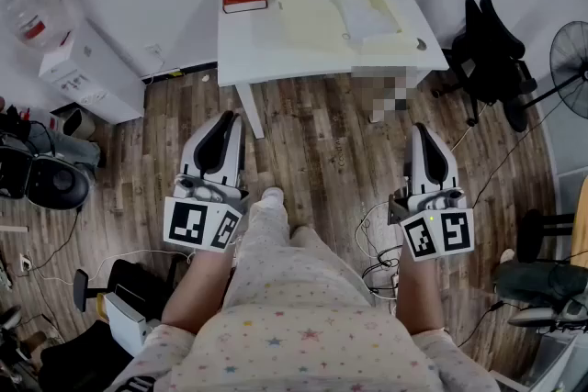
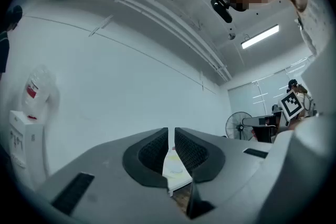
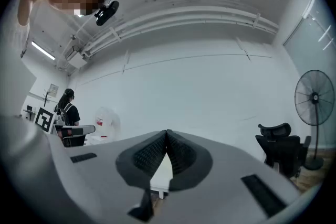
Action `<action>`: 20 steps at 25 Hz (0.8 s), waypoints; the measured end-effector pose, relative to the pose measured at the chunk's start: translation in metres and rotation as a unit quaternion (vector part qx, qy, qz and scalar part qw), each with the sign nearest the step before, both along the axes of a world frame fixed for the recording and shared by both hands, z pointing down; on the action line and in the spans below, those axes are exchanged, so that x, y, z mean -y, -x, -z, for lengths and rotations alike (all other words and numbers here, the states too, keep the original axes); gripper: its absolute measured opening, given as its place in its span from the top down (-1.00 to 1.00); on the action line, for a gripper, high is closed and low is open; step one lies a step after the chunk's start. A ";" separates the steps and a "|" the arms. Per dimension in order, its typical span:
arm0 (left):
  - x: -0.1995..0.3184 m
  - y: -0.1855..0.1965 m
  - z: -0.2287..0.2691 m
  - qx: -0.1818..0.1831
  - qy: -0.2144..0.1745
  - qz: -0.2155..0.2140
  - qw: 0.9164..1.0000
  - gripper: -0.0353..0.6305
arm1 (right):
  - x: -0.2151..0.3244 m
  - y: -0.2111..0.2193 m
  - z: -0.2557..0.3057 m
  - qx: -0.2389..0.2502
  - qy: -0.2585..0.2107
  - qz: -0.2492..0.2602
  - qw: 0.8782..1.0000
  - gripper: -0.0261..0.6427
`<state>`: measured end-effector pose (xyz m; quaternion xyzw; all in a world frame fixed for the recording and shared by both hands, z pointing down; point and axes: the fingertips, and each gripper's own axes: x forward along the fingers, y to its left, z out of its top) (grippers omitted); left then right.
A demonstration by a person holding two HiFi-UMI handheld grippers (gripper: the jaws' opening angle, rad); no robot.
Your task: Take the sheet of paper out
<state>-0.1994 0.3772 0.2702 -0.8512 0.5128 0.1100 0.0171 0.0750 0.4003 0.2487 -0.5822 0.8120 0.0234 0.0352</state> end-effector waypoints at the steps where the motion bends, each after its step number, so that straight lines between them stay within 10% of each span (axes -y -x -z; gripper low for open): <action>1: -0.003 0.001 0.001 0.000 -0.001 -0.001 1.000 0.76 | -0.003 0.001 0.001 0.001 -0.002 -0.002 1.000 0.92; 20: 0.033 -0.002 0.013 0.018 0.006 -0.044 0.999 0.76 | 0.017 0.006 0.015 0.045 -0.007 -0.031 0.999 0.92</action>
